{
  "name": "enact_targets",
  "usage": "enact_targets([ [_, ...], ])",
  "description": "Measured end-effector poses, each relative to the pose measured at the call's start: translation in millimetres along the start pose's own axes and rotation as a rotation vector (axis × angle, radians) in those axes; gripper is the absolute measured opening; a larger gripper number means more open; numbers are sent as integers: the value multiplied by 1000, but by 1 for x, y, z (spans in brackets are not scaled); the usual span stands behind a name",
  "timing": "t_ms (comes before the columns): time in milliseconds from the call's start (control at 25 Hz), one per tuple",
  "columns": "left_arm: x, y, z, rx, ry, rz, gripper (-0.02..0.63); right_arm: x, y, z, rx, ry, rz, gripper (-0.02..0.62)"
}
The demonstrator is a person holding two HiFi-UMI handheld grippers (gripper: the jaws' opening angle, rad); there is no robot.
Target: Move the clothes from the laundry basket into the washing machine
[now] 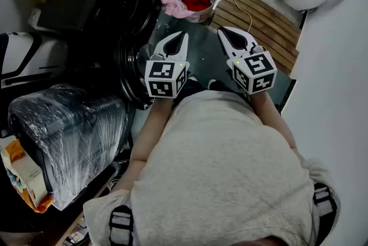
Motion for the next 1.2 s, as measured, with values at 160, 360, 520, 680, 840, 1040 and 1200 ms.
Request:
enact_targets([
  [160,-6,-1,-5,-18,-10,7,9,-2,5,1,12,13,7,9],
  [360,-15,-4,-12,-35,-33,2,9,-8,18,-3,-3,28,10,9],
  [520,-32,-4,-13,-21,-47,-11,9,-14,33,-3,-9,50,19,9],
  [680,-52,-3,-15,13,-87,-58,9,-14,50,-1,-2,73,15,9],
  [840,-67,0,-25,-11,-107,-88,9,-8,60,-2,-15,101,1,9],
  [1040,-86,25,-33,-57,-142,-96,9,11,87,-8,-49,115,-13,9],
  [1200,-125,72,-33,-92,-178,-80,9,41,145,-8,-105,104,22,9],
])
Point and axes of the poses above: the fingertips, and each gripper's own axes: y forward along the fingers, x to its right, z out of its top, the point moved 7 cm from there along -y, backward along the fingers, and after that the axes turned 3 degrees about z, right-handed, at the moved point
